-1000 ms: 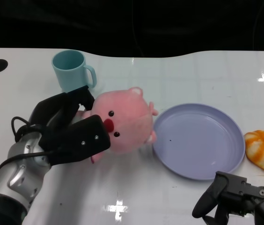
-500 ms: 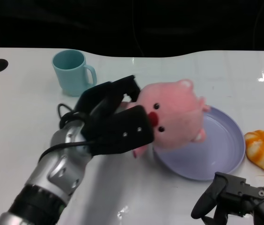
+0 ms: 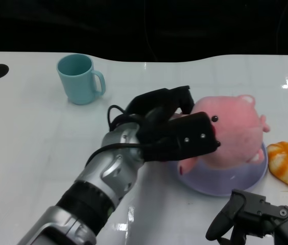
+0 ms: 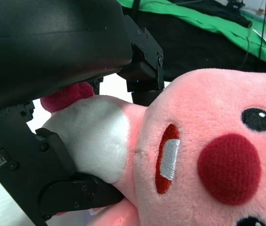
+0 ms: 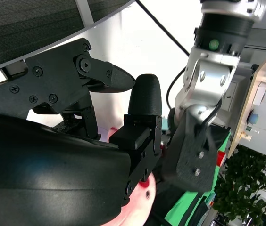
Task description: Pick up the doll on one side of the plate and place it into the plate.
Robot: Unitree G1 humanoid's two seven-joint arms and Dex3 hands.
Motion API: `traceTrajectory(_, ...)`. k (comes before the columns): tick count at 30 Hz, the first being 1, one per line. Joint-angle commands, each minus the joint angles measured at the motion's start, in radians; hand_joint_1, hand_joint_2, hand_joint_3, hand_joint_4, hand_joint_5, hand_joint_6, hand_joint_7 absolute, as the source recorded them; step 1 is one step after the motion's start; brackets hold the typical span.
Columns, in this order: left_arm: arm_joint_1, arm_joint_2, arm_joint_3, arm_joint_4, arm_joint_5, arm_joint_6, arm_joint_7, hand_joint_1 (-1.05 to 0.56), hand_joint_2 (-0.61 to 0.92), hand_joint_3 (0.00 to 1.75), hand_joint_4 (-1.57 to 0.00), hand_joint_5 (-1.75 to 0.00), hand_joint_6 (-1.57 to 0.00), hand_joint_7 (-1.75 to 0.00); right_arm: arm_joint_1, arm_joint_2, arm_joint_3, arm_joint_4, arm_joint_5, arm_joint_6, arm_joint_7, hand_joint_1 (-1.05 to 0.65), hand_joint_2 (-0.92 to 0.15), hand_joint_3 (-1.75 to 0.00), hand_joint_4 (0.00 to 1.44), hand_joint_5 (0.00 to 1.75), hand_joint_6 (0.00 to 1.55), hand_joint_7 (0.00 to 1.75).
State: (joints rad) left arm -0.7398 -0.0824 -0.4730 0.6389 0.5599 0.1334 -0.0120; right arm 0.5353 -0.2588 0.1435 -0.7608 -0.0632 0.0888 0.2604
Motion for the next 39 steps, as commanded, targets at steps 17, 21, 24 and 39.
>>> traceTrajectory(17,-0.149,-0.046,-0.101,0.135,0.079,0.117,-0.122,-0.6,0.92,0.27,-0.11,-0.57,-0.33,0.0,0.022,0.004,0.004,-0.01,-0.004,-0.029,-0.013,-0.3,-0.75,-0.7,0.66,1.61,0.59,1.31)
traceTrajectory(21,-0.142,-0.02,-0.14,0.125,0.117,0.091,-0.117,-0.72,0.92,0.33,-0.01,-0.26,-0.17,-0.01,0.013,0.003,0.0,0.001,-0.002,-0.032,-0.011,-0.29,-0.75,-0.69,0.66,1.6,0.6,1.31)
traceTrajectory(24,-0.134,0.0,-0.159,0.094,0.133,0.078,-0.13,-0.82,0.92,0.39,0.0,-0.06,-0.08,-0.01,0.005,0.0,-0.005,0.013,0.004,-0.032,-0.007,-0.29,-0.75,-0.69,0.66,1.6,0.59,1.31)
traceTrajectory(39,0.013,0.159,-0.127,-0.294,0.132,0.06,-0.208,-0.96,0.92,0.53,0.0,0.0,-0.02,-0.01,0.014,-0.011,-0.03,0.002,0.025,-0.027,0.007,-0.29,-0.77,-0.66,0.65,1.6,0.59,1.3)
